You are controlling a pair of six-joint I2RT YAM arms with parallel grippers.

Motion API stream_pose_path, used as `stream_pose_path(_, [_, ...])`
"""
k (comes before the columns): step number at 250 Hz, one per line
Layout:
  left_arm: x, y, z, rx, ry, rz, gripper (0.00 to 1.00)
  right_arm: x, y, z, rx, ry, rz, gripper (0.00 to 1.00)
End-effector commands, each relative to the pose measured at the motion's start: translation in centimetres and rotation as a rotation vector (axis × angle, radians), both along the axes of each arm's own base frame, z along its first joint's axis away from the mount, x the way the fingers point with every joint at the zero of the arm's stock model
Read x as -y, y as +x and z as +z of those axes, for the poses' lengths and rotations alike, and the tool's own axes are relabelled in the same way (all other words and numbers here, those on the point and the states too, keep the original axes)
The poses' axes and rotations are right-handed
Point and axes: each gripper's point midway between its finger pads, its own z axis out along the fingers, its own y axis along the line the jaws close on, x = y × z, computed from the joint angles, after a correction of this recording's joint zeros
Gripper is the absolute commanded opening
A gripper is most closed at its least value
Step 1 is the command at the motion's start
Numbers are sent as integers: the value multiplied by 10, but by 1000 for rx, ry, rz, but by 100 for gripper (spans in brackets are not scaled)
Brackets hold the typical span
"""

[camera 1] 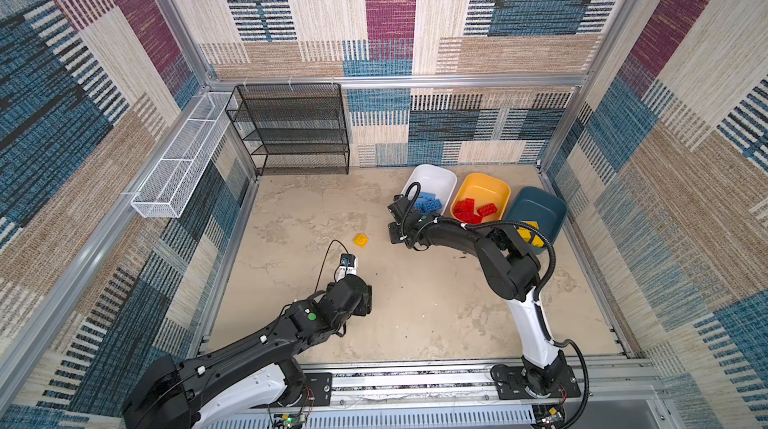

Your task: Sort the legos into containers by color

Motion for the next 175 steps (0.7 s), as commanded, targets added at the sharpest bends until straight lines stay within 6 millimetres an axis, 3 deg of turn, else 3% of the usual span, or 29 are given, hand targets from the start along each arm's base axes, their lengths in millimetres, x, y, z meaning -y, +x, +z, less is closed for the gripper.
stream_pose_path(1, [5,4,6,16,-30,6,71,4,-8,2,-21,-17,3,34])
stream_pose_path(42, [14,10,16,23,-34,-13,71,3,-12,33,9,23,3,34])
stream_pose_path(73, [31,19,27,31,-51,-46,71,7,-16,72,59,67,13,34])
stream_pose_path(97, [50,26,32,19,-65,-83,70,20,-18,101,82,114,7,34])
stream_pose_path(135, [87,34,33,-33,-85,-161,69,66,-17,135,105,182,-41,34])
stream_pose_path(175, [131,40,33,-41,-97,-236,68,146,-10,149,132,199,-164,34])
